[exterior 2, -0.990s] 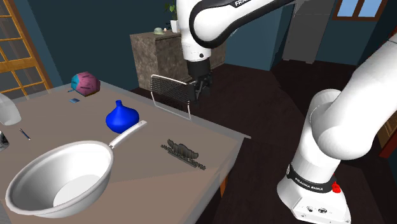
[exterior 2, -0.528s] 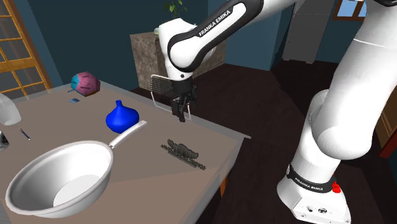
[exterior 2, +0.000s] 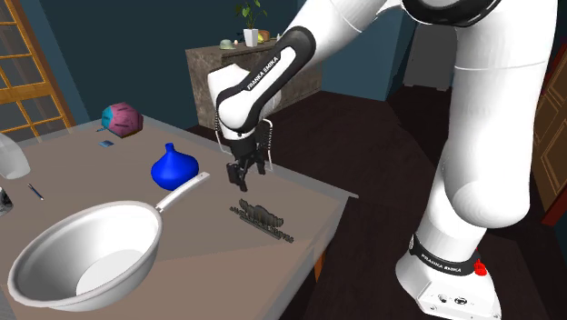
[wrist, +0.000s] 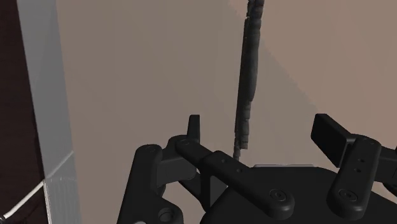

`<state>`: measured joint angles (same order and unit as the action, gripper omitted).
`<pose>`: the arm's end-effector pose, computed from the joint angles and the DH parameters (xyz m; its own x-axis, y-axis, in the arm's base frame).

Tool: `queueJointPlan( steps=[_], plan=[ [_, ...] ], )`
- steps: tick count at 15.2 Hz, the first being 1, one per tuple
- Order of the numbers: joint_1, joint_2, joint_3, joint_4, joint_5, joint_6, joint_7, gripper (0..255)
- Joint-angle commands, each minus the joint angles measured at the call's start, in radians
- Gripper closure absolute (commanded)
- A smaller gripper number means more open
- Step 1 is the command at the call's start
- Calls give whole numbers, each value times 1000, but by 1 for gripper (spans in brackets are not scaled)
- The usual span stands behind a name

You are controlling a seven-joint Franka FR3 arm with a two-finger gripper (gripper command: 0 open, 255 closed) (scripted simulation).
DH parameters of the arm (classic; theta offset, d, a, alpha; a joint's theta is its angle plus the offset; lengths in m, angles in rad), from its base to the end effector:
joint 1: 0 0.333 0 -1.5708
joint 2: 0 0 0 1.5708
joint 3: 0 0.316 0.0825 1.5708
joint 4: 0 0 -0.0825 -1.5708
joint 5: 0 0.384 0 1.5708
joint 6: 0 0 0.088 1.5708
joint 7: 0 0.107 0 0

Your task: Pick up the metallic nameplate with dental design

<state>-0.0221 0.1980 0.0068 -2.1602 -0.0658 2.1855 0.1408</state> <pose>0.5407 -0.0107 0.2923 0.9793 -0.1174 -0.1646 -0.1073 -0.9918 0.0688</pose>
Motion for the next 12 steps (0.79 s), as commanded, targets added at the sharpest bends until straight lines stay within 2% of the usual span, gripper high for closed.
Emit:
queueJointPlan(
  steps=[1, 5, 12],
  plan=[
    [0, 86, -1, 58, 1, 19, 8, 0],
    [0, 221, -3, 164, 5, 33, 17, 0],
    [1, 297, -5, 163, 2, 110, 22, 0]
  ],
)
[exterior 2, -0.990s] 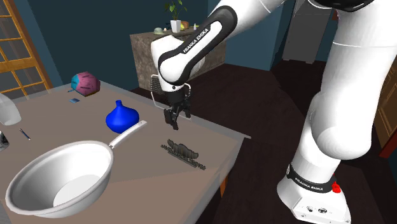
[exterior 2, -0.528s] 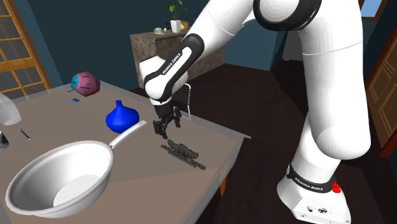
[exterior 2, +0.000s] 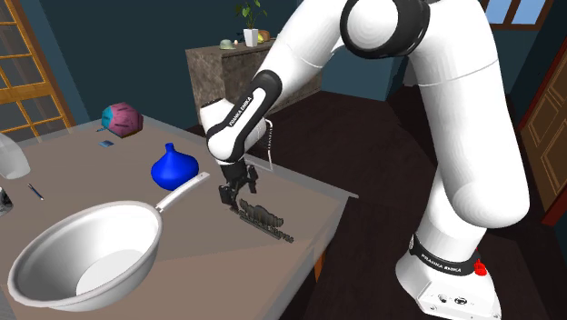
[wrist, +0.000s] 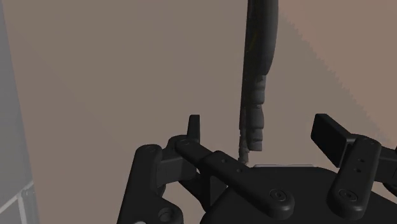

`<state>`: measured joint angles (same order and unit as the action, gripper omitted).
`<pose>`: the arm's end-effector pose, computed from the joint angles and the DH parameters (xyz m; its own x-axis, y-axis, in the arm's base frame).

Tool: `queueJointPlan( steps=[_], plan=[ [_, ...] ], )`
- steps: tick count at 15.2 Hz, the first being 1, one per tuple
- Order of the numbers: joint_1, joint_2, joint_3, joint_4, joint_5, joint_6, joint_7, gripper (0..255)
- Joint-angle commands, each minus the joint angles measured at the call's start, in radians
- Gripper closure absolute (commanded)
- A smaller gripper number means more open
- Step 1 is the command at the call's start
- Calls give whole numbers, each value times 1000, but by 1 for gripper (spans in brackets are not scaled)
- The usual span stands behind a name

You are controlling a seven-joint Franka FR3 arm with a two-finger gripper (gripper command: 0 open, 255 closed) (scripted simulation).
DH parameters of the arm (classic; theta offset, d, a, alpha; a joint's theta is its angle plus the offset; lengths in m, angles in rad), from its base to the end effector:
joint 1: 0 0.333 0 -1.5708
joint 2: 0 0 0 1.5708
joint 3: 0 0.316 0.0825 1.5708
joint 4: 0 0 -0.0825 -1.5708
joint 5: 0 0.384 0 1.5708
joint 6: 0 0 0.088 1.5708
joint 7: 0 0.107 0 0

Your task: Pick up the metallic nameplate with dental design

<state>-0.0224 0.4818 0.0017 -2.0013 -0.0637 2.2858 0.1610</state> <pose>0.5850 -0.0136 0.1994 0.9723 -0.1390 -0.1881 -0.1280 -0.9894 0.0692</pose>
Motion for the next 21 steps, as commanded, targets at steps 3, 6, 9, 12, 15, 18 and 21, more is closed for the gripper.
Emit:
queueJointPlan(
  steps=[3, 6, 9, 12, 15, 18, 21],
  plan=[
    [0, 11, 0, 1, 0, 10, 1, 255],
    [0, 11, 0, 1, 0, 10, 1, 255],
    [0, 11, 0, 1, 0, 10, 1, 255],
    [1, 13, 0, 4, 0, 10, 2, 255],
    [1, -18, 1, 2, 1, -20, 0, 255],
    [0, -48, 1, 3, 2, -51, -2, 255],
    [0, -77, 2, 6, 4, -82, -4, 255]
  ],
)
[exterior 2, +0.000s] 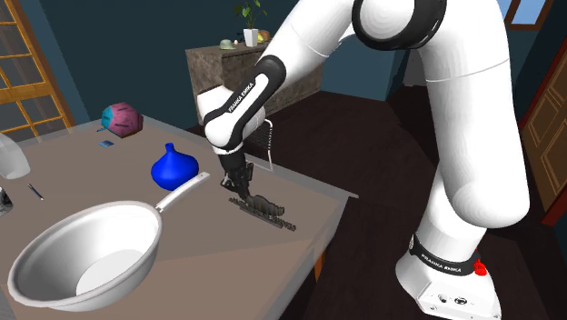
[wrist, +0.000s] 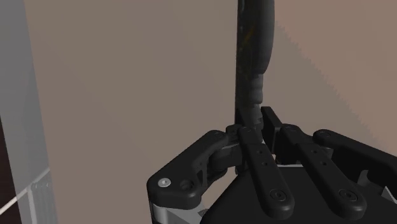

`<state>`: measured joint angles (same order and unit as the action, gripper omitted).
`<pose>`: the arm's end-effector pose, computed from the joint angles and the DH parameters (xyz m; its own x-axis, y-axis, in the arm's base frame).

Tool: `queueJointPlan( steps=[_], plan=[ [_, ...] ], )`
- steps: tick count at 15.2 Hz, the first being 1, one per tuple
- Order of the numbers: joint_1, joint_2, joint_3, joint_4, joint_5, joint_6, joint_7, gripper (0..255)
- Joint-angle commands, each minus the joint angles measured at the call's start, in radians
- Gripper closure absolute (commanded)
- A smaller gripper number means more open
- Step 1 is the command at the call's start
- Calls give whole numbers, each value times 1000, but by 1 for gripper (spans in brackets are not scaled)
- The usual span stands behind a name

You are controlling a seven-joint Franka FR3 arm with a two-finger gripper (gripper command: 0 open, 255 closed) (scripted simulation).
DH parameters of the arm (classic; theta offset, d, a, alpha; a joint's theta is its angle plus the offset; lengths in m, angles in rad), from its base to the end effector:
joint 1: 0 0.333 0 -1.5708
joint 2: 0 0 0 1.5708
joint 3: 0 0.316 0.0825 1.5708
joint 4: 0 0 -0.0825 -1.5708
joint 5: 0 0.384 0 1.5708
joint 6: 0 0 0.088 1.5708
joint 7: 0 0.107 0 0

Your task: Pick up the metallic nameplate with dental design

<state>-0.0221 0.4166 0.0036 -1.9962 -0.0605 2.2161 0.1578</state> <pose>0.5859 -0.0128 0.2350 0.9724 -0.1390 -0.1876 -0.1281 -0.9894 0.0691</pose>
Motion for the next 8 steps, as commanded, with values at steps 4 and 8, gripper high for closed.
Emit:
queueJointPlan(
  steps=[4, 8],
  plan=[
    [0, -48, 1, 8, 2, -56, -4, 255],
    [0, -66, 1, 13, 3, -79, -5, 255]
  ],
)
